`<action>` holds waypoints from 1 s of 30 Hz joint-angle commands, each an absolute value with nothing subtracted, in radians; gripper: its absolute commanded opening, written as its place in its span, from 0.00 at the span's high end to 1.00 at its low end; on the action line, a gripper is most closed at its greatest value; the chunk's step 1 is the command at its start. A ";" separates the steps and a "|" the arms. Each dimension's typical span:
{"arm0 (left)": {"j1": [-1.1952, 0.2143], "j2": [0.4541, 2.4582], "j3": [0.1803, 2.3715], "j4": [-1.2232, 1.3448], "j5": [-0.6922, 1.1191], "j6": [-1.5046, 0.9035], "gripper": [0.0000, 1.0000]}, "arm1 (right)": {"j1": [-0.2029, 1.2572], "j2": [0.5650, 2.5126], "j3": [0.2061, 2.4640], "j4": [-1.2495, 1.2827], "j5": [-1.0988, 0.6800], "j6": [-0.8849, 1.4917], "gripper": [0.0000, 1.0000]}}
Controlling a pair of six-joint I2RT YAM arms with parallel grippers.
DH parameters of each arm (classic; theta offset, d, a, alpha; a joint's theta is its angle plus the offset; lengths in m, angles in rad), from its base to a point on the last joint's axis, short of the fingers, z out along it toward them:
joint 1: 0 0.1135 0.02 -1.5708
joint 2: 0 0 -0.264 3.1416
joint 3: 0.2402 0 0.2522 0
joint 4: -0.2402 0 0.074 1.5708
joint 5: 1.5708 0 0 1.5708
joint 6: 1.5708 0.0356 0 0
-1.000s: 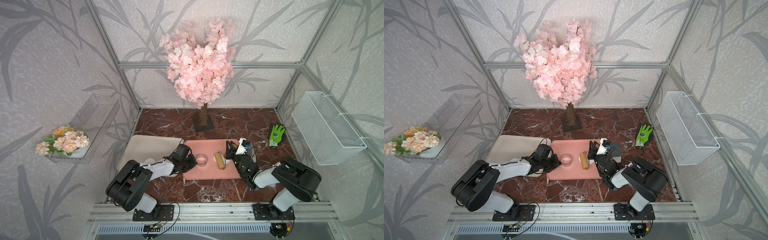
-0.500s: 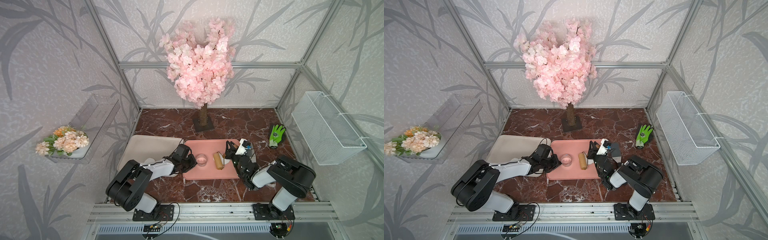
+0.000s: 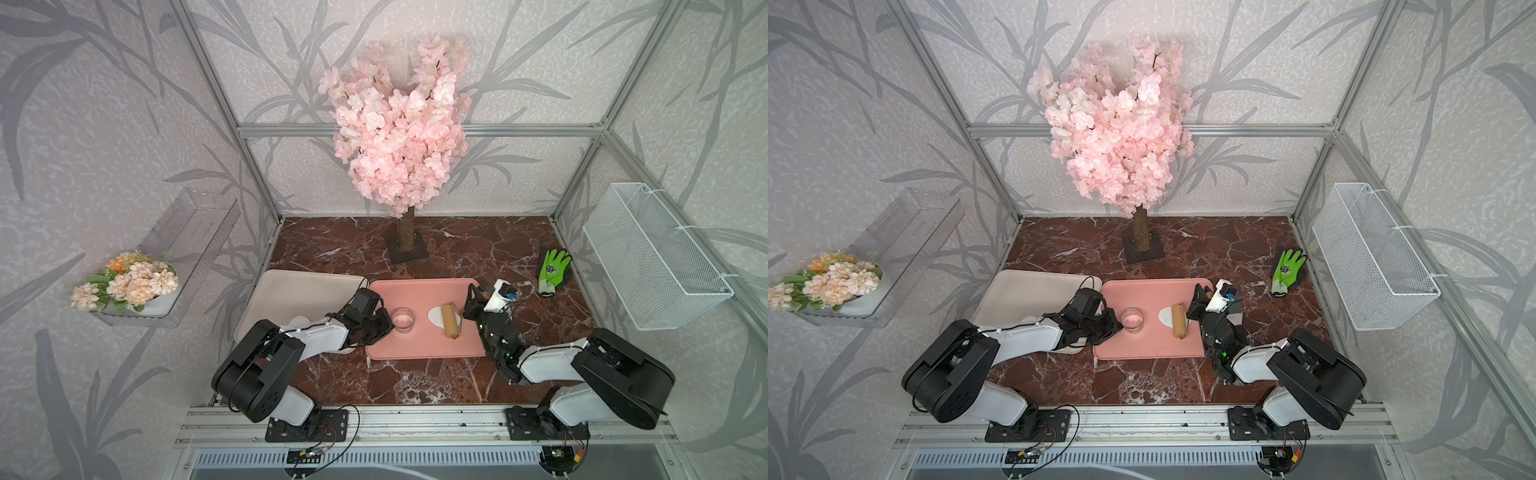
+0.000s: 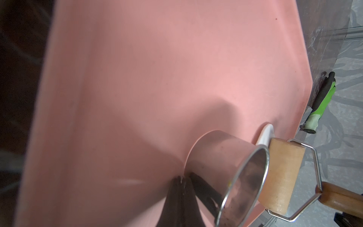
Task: Roll out the dumpling wrappers from the dough
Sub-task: Flatten out the dough on the work surface.
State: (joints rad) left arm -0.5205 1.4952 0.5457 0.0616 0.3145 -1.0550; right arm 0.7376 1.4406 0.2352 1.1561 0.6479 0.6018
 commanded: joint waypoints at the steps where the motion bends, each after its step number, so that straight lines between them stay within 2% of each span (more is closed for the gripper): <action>1: -0.514 1.555 0.479 -0.135 0.244 -1.041 1.00 | 0.730 1.475 0.174 0.864 0.699 0.483 1.00; 9: -0.513 1.550 0.479 -0.141 0.242 -1.039 1.00 | 0.704 1.447 0.157 0.838 0.708 0.474 1.00; 14: -0.513 1.557 0.480 -0.137 0.245 -1.037 1.00 | 0.692 1.369 0.203 0.652 0.739 0.514 1.00; 19: -0.512 1.556 0.479 -0.135 0.246 -1.037 1.00 | 0.687 1.350 0.221 0.610 0.754 0.510 1.00; 26: -0.512 1.560 0.480 -0.133 0.247 -1.034 1.00 | 0.724 1.383 0.269 0.686 0.597 0.382 1.00; 30: -0.512 1.561 0.481 -0.128 0.249 -1.037 1.00 | 0.758 1.482 0.287 0.820 0.561 0.374 1.00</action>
State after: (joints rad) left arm -0.5159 1.4952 0.5449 0.0635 0.3161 -1.0546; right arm 0.7254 1.3899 0.3191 0.9569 0.6621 0.4351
